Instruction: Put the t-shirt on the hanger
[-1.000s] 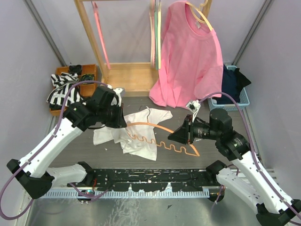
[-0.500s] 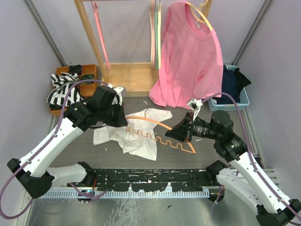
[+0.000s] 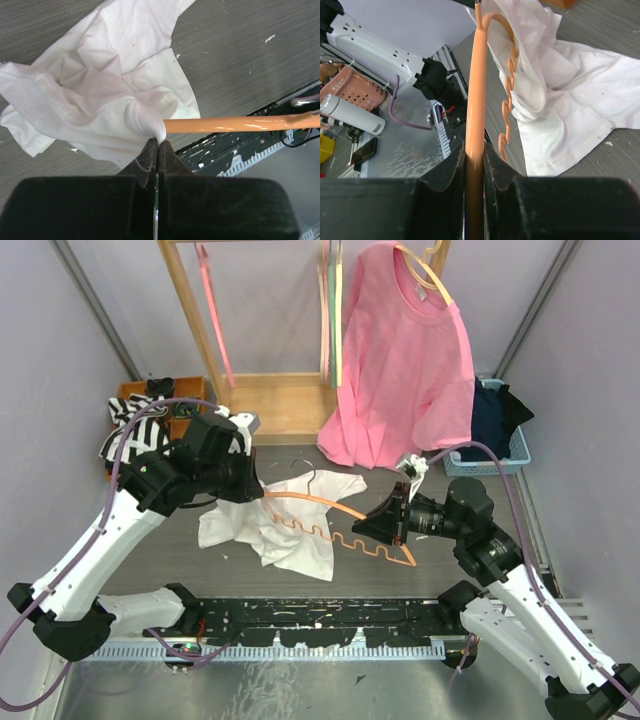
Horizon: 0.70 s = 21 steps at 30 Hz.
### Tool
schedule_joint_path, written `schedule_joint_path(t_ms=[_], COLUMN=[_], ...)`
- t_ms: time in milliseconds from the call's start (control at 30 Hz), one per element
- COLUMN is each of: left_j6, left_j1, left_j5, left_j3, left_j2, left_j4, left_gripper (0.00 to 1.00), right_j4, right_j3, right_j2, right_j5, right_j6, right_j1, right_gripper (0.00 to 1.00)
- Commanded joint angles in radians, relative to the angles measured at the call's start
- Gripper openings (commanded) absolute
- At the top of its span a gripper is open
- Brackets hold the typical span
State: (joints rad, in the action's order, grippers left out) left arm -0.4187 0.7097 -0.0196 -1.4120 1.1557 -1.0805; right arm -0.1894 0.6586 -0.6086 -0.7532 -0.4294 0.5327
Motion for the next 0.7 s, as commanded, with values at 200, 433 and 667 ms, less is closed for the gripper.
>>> schedule_joint_path(t_ms=[200,433,667], left_j6=[0.022,0.021,0.024], left_j1=[0.005,0.005,0.005], left_j5=[0.029,0.02,0.006], left_j3=[-0.082,-0.102,-0.134], left_j2=[0.005,0.015,0.018], left_j4=[-0.043,-0.046,-0.054], left_gripper=[0.0,0.0,0.0], right_j4=[-0.259,-0.173,-0.119], right_j3=[0.197,0.269,0.314], right_j2=[-0.058,-0.039,-0.041], right_j5=[-0.087,-0.128,-0.059], right_j6=[0.119,0.037,0.008], right_j1=[0.003,0.003,0.003], right_gripper=[0.01,0.01,0.01])
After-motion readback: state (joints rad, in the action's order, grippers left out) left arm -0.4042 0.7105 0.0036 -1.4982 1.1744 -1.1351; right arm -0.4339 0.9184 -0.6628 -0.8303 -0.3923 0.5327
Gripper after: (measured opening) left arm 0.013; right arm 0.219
